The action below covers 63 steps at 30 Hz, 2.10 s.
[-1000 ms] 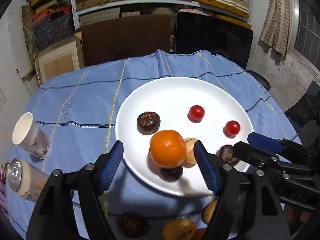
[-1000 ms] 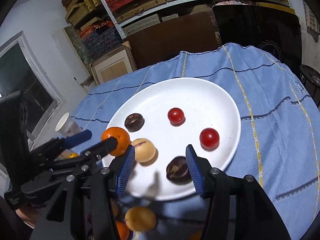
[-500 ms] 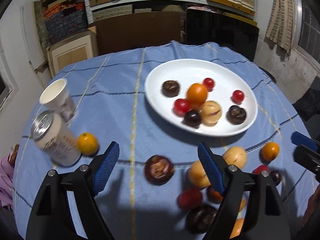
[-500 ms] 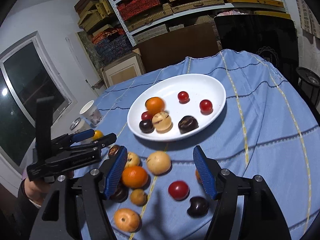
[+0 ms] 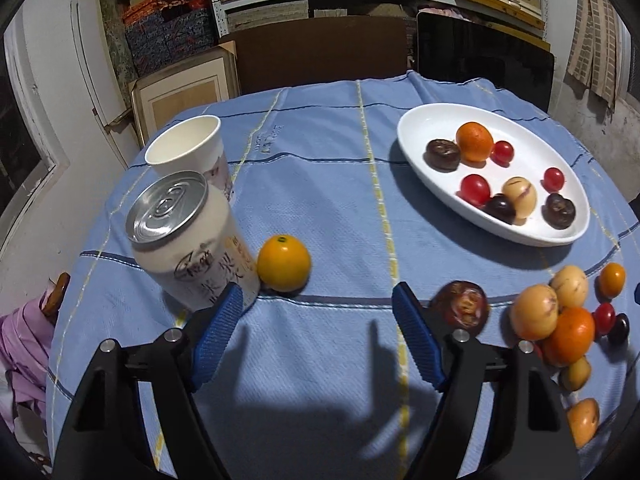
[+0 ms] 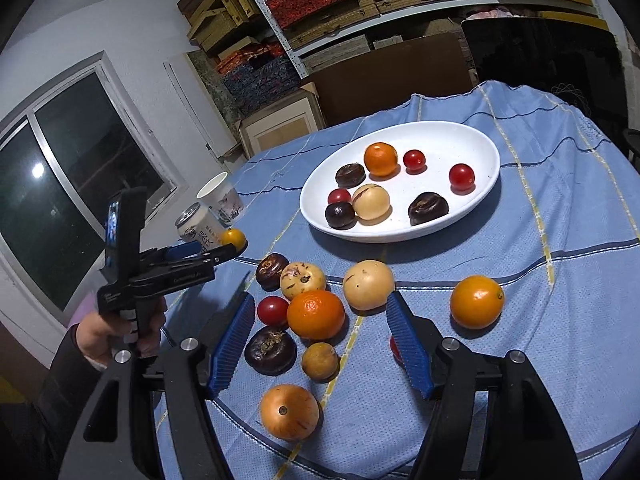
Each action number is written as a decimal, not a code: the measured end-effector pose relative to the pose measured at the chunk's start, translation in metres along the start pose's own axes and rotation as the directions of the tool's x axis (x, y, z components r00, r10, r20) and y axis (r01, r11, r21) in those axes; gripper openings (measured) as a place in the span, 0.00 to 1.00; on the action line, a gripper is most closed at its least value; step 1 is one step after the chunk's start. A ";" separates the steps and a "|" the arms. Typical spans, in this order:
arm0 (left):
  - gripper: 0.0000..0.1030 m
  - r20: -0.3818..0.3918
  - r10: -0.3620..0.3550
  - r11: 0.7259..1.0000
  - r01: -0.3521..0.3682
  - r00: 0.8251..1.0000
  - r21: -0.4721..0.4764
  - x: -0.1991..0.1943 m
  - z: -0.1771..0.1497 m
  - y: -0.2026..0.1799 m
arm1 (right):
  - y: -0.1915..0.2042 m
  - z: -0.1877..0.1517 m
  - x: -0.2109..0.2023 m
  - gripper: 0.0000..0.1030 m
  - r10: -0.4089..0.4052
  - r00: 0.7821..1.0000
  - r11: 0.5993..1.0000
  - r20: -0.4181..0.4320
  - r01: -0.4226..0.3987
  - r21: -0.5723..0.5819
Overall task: Organize fruits
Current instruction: 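Withdraw both open tools from the plate toward the remaining fruits, then grasp a small yellow fruit with the left tool while the right tool grasps a pale tan fruit, then carry both fruits over the white plate and open both tools to release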
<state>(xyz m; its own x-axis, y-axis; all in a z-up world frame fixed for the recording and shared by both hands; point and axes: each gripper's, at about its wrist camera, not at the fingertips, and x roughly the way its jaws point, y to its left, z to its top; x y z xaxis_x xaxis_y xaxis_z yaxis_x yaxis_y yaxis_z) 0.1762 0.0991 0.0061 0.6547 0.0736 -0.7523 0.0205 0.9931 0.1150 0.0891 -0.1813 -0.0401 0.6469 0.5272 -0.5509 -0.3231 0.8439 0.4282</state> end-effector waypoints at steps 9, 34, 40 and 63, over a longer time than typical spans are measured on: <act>0.61 -0.059 -0.017 1.000 0.016 0.998 -0.013 0.038 0.007 0.007 | -0.001 -0.002 0.003 0.67 0.037 0.999 0.999 -0.019 -0.037 0.004; 0.35 -0.101 -0.094 0.992 0.084 0.990 -0.095 0.034 -0.002 -0.005 | 0.033 -0.008 -0.005 0.67 0.020 0.999 0.988 -0.028 -0.024 -0.154; 0.35 -0.082 -0.144 0.989 0.141 0.986 -0.046 -0.001 -0.032 -0.025 | 0.063 -0.037 -0.006 0.67 -0.003 0.993 0.961 -0.122 -0.031 -0.276; 0.35 -0.081 -0.197 0.980 0.198 0.977 0.010 -0.061 -0.078 -0.050 | 0.057 -0.066 0.022 0.41 -0.206 0.963 0.950 -0.172 0.155 -0.271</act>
<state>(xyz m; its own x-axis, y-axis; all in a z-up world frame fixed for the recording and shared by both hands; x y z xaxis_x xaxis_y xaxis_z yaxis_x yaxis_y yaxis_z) 0.0763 0.0526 -0.0048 0.5745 -0.1159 -0.8103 0.1574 0.9871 -0.0295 0.0393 -0.1146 -0.0752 0.5711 0.3506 -0.7422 -0.3938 0.9104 0.1270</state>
